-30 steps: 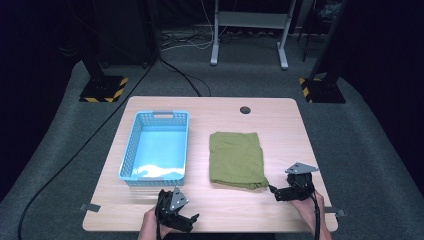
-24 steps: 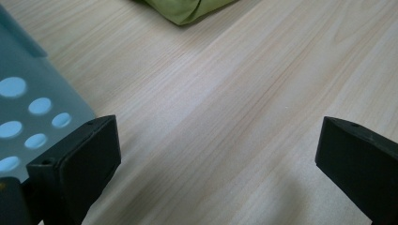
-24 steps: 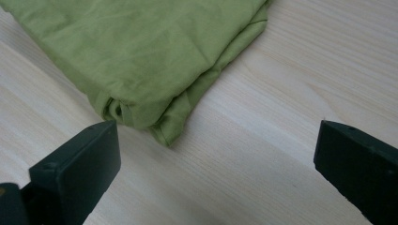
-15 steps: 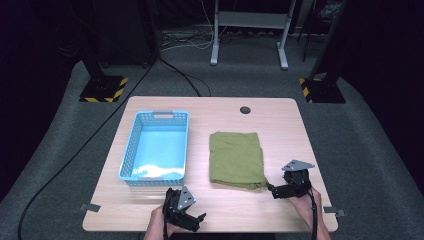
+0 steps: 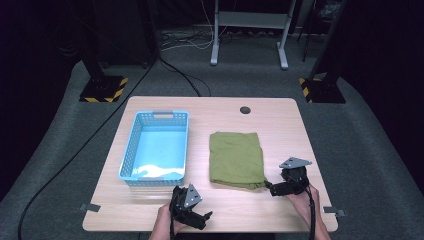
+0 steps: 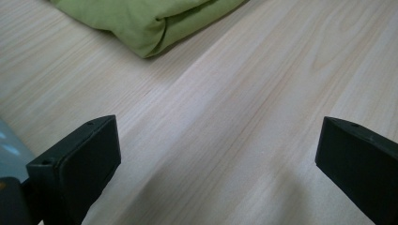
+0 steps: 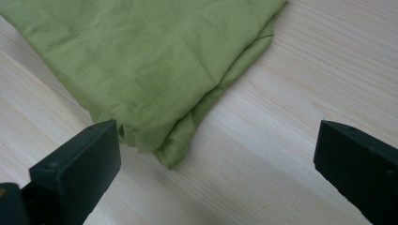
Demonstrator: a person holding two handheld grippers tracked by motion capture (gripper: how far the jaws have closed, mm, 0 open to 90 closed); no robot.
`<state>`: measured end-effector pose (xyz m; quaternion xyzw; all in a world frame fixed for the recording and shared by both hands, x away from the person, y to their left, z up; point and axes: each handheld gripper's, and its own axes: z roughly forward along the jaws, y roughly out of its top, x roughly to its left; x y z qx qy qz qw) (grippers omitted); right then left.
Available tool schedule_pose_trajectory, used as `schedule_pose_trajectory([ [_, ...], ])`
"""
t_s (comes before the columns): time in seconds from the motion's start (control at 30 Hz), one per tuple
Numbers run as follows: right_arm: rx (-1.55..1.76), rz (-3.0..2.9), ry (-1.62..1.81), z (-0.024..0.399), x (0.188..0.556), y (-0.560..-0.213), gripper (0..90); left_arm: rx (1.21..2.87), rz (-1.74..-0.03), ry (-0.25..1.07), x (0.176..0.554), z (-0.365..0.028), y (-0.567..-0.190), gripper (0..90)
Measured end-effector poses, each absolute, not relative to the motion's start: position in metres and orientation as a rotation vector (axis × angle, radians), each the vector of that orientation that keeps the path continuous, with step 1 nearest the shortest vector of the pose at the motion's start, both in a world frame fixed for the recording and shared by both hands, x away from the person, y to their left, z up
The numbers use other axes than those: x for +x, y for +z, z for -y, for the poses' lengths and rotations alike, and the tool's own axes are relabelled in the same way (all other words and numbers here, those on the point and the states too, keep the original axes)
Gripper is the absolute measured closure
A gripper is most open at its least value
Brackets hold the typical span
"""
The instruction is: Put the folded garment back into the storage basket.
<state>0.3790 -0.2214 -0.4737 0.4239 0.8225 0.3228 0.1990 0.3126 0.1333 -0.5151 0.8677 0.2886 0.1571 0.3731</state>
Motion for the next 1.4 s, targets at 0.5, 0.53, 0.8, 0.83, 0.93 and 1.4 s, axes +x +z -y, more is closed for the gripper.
schedule_pose_trajectory([
  [0.5, 1.170, -2.321, 0.899, 0.216, 0.389, -0.470, 0.3, 2.219, -0.725, 0.407, 0.323, -0.120, -0.514, 0.1],
  [0.53, 1.173, -2.321, 0.901, 0.215, 0.390, -0.470, 0.3, 2.219, -0.727, 0.404, 0.324, -0.120, -0.514, 0.2],
  [0.8, 1.168, -2.328, 0.900, 0.214, 0.395, -0.469, 0.4, 2.214, -0.738, 0.397, 0.329, -0.117, -0.514, 0.2],
  [0.83, 1.168, -2.328, 0.900, 0.214, 0.395, -0.469, 0.4, 2.212, -0.738, 0.393, 0.332, -0.116, -0.515, 0.2],
  [0.93, 1.166, -2.331, 0.901, 0.213, 0.397, -0.467, 0.5, 2.211, -0.733, 0.391, 0.333, -0.114, -0.515, 0.1],
  [1.4, 1.159, -2.346, 0.893, 0.208, 0.406, -0.465, 0.7, 2.206, -0.731, 0.415, 0.345, -0.105, -0.513, 0.2],
])
